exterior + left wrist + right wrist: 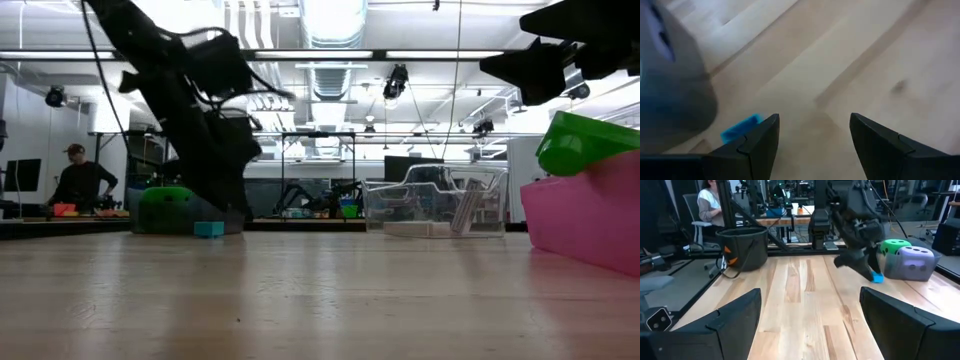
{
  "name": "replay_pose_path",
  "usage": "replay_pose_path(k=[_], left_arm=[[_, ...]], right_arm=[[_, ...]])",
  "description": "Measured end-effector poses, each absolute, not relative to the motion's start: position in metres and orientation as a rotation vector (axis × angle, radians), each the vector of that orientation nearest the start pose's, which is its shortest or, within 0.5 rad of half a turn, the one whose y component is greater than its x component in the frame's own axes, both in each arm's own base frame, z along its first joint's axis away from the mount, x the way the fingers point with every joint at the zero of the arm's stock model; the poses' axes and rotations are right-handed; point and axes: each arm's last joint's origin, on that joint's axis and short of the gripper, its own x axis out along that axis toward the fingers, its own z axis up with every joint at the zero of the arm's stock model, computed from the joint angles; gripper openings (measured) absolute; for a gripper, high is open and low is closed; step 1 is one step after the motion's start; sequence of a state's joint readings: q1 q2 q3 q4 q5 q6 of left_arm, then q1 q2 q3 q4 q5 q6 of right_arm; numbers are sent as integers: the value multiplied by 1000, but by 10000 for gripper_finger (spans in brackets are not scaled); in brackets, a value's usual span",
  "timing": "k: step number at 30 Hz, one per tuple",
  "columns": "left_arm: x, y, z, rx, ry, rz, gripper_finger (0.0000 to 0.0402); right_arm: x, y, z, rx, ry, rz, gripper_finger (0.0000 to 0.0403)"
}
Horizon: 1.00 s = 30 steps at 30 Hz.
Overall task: Pick & Place Toys
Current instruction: Put the blue game piece into the pink bin
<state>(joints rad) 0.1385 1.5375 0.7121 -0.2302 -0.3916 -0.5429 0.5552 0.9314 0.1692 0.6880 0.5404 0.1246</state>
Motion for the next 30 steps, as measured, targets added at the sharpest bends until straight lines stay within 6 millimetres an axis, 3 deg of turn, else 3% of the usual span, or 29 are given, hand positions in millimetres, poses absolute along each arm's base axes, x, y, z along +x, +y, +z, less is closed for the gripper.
replay_pose_path(k=[5, 15, 30], left_arm=[[272, 52, 139, -304, 944, 822, 246], [269, 55, 136, -248, 998, 947, 246], [270, 52, 134, -323, 1065, 812, 246]], right_arm=[[155, 79, 182, 85, 67, 9, 336], [156, 79, 181, 82, 74, 5, 336], [156, 79, 180, 89, 76, 1, 336]])
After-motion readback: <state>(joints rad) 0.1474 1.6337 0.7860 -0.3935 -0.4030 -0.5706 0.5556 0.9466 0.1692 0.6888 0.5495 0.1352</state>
